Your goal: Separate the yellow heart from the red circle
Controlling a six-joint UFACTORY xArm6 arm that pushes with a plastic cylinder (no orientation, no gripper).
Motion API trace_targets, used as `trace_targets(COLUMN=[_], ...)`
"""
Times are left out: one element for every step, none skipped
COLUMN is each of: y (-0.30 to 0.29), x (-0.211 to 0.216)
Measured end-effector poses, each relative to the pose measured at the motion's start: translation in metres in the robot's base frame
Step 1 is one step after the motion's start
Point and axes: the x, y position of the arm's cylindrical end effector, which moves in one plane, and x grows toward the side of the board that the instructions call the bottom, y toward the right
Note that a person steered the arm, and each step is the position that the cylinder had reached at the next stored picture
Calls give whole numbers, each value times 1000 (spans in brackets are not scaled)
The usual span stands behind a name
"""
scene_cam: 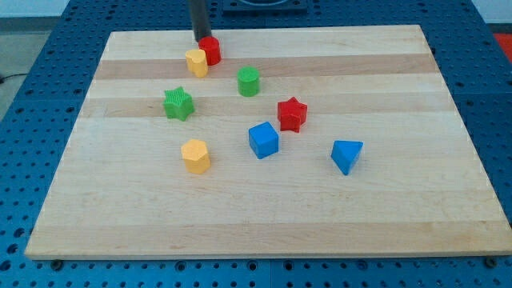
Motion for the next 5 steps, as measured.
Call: trace_targets(y=[2,-15,-15,-15,-17], x=[12,34,52,64,80])
